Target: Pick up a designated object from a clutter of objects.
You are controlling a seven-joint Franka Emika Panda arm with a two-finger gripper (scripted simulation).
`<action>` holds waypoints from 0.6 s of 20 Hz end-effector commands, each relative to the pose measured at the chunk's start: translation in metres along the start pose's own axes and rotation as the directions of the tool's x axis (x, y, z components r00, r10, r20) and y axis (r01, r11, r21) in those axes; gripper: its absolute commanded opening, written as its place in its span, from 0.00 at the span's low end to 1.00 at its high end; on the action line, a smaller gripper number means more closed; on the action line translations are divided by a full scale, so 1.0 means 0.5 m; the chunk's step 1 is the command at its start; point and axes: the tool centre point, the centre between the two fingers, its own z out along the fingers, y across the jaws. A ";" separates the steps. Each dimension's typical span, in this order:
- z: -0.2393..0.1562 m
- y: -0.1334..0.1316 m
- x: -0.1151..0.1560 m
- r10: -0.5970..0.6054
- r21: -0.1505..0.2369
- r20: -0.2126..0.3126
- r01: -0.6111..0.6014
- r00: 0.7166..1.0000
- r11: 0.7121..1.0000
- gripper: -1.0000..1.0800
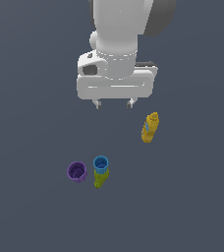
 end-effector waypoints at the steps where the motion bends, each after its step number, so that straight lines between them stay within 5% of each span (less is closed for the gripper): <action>1: 0.000 0.000 0.000 0.000 0.000 0.000 0.000 1.000 1.000 0.62; 12: 0.009 0.002 0.002 -0.004 -0.004 0.018 0.005 1.000 1.000 0.62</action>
